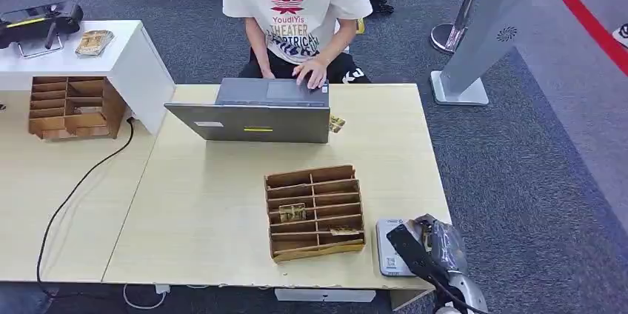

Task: Pass the card to the sensor for recognition and then transmit it.

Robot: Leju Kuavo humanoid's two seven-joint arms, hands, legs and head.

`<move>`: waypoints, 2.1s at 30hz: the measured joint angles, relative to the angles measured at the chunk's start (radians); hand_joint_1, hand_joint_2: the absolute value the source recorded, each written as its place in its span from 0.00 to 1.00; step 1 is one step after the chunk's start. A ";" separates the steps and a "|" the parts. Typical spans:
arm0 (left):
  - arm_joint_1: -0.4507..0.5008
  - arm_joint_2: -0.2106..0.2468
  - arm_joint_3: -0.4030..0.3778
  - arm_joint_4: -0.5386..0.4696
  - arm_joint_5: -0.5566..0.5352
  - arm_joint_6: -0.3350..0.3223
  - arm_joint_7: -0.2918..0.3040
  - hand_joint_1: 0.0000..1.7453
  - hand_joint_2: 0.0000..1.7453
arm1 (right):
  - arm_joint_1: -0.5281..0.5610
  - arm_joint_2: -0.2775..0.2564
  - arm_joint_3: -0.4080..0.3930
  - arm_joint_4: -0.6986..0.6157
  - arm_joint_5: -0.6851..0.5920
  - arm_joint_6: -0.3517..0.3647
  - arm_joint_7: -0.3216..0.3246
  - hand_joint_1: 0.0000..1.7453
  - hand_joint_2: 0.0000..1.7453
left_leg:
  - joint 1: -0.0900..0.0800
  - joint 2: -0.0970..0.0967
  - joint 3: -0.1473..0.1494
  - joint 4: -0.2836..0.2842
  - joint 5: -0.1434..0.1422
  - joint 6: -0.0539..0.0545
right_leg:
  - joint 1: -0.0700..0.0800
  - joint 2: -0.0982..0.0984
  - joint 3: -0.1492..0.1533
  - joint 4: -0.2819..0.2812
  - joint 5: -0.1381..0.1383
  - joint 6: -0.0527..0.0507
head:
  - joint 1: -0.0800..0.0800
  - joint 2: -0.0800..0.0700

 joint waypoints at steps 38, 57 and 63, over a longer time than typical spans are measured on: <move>-0.001 -0.001 -0.002 0.000 -0.010 -0.002 0.001 0.00 0.00 | 0.014 -0.027 0.085 -0.026 0.102 -0.068 0.031 1.00 1.00 | 0.000 0.000 0.000 0.000 0.000 0.000 | 0.000 0.000 0.000 0.000 0.000 0.000 | 0.000 0.000; -0.001 -0.001 -0.002 0.000 -0.007 -0.004 0.001 0.00 0.00 | 0.016 -0.038 0.109 -0.026 0.131 -0.090 0.043 1.00 1.00 | 0.000 0.000 0.000 0.000 0.000 0.000 | 0.000 0.000 0.000 0.000 0.000 0.000 | 0.000 0.000; -0.001 -0.001 -0.002 0.000 -0.007 -0.004 0.001 0.00 0.00 | 0.017 -0.040 0.112 -0.026 0.136 -0.093 0.043 1.00 1.00 | 0.000 0.000 0.000 0.000 0.000 0.000 | 0.000 0.000 0.000 0.000 0.000 0.000 | 0.000 0.000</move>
